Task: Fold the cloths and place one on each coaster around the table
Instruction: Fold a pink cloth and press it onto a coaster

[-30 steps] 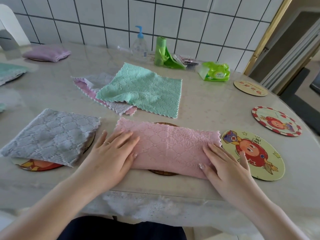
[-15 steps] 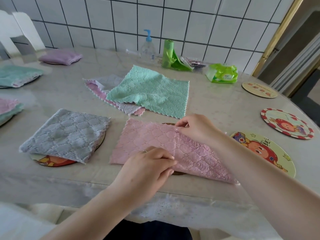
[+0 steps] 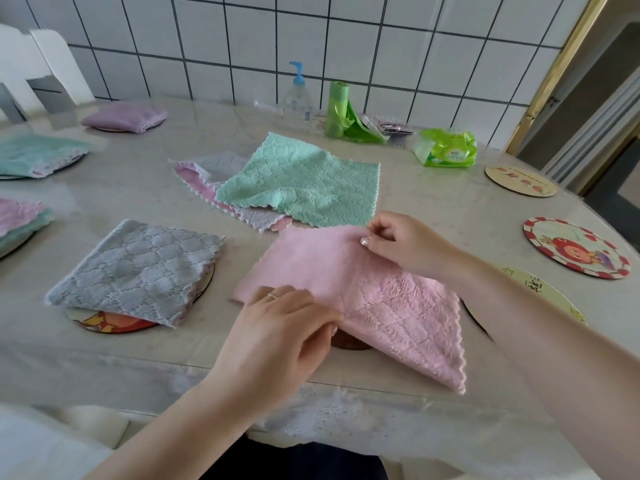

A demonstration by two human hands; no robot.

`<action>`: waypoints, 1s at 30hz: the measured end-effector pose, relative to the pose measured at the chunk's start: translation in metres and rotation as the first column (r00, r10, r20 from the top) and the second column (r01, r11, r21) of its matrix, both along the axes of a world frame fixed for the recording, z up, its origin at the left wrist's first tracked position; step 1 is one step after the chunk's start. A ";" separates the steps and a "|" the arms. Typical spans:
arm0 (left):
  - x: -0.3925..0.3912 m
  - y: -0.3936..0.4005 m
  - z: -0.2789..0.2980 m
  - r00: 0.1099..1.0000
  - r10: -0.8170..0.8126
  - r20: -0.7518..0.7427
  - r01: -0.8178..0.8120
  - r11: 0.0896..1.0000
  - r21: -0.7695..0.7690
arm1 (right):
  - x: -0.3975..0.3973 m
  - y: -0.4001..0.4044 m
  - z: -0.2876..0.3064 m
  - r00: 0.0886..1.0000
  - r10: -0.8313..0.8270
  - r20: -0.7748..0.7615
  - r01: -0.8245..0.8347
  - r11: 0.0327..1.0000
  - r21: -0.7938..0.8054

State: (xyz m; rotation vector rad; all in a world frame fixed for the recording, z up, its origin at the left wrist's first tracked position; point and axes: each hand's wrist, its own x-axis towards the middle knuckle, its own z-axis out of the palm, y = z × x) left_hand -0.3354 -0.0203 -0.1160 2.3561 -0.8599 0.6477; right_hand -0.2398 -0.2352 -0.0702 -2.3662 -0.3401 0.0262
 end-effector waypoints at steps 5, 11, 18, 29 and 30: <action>-0.015 0.020 0.010 0.975 0.024 -0.221 -0.075 0.971 -0.226 | -0.016 -0.008 0.016 0.972 0.140 -0.187 -0.058 0.922 0.384; -0.023 0.018 0.007 0.779 -0.317 -0.540 -0.212 0.679 -0.703 | -0.041 -0.003 0.009 0.916 0.265 -0.300 -0.124 0.900 0.419; -0.005 0.023 0.027 0.793 -0.218 -0.568 -0.111 0.867 -0.486 | -0.069 -0.002 0.001 0.970 0.195 -0.142 -0.069 0.786 0.614; 0.046 0.018 0.035 0.692 0.068 -0.718 0.022 0.993 0.116 | -0.059 -0.006 -0.026 0.981 -0.001 -0.194 0.015 0.997 0.074; 0.045 0.019 0.034 0.704 0.071 -0.706 0.022 0.992 0.122 | -0.059 -0.009 -0.027 0.981 0.000 -0.193 0.019 0.995 0.094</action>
